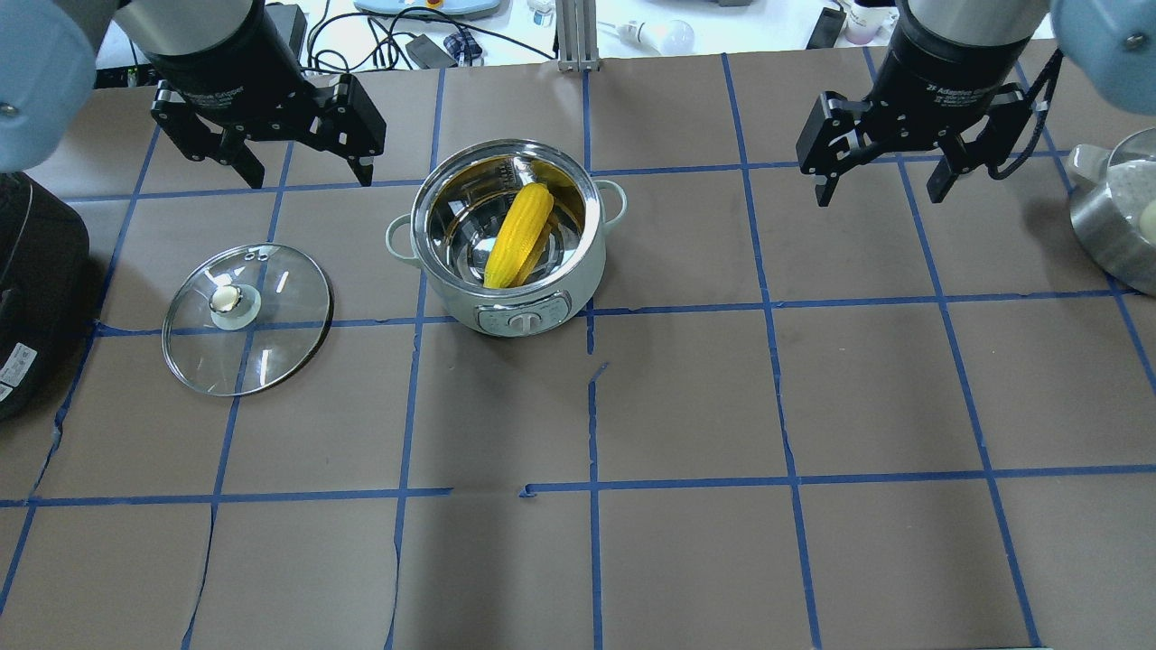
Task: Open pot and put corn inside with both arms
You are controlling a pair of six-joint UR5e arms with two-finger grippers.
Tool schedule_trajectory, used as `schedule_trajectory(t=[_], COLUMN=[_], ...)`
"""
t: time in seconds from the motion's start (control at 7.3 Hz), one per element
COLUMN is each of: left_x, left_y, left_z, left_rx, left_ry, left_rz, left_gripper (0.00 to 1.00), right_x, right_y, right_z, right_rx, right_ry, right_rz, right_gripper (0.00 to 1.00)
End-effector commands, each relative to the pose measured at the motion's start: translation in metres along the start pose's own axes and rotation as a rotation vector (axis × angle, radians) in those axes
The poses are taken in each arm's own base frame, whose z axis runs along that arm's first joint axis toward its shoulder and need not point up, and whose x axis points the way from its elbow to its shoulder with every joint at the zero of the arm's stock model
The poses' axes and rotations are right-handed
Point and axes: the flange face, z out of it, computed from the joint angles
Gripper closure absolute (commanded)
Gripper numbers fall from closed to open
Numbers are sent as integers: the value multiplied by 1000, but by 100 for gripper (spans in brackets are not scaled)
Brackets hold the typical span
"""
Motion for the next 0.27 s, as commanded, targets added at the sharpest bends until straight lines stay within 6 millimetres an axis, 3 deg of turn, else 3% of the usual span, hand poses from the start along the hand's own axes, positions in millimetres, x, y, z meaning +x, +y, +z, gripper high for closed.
schedule_trajectory(t=[0.0, 0.14], left_x=[-12, -19], left_y=[1, 1], left_z=[-5, -3], left_rx=[7, -6], left_ry=[4, 60], left_rz=[72, 46], left_gripper=[0, 0], right_x=[0, 0], right_y=[0, 0], right_z=[0, 0], right_rx=[4, 4], right_ry=[2, -1], right_rz=[-3, -1], right_gripper=[0, 0])
